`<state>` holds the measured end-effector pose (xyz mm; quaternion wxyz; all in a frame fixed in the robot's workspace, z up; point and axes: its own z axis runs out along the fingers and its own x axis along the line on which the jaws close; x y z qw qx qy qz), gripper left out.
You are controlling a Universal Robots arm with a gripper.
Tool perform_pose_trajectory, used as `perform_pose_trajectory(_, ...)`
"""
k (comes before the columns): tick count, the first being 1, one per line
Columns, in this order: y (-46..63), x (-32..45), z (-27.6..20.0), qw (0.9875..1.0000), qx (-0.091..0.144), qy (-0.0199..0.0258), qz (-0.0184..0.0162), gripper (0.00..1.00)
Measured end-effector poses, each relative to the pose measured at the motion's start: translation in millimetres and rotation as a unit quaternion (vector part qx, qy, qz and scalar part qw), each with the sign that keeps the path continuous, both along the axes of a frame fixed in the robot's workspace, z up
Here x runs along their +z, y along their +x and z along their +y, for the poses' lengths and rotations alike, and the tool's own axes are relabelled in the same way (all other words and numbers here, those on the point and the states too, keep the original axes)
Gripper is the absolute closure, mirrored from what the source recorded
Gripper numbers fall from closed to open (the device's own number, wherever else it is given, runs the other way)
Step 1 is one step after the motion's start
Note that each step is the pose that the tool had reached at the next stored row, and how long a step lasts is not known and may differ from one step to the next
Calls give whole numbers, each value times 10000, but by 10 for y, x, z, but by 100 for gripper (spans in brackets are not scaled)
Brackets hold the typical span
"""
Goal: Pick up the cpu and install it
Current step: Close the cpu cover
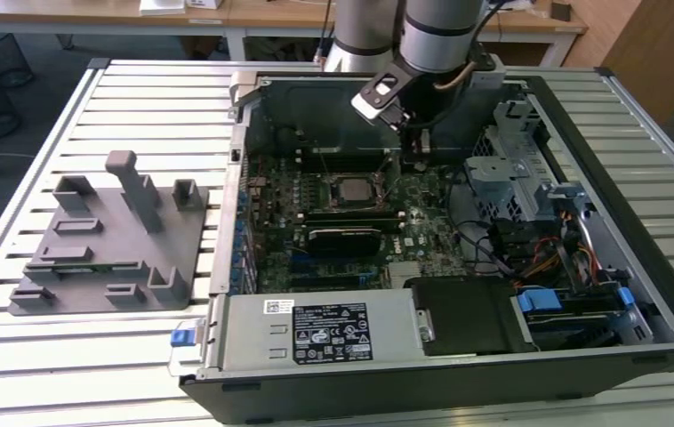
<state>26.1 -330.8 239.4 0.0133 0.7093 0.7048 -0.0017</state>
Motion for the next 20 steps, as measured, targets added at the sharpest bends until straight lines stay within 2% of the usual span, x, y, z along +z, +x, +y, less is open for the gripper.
perform_pose_trajectory(9,-60,-73,0,10000,0,0,3,89)
perform_pose_trajectory(15,-259,-83,0,10000,0,2,2,89)
perform_pose_trajectory(20,-365,-111,0,10000,1,1,3,89)
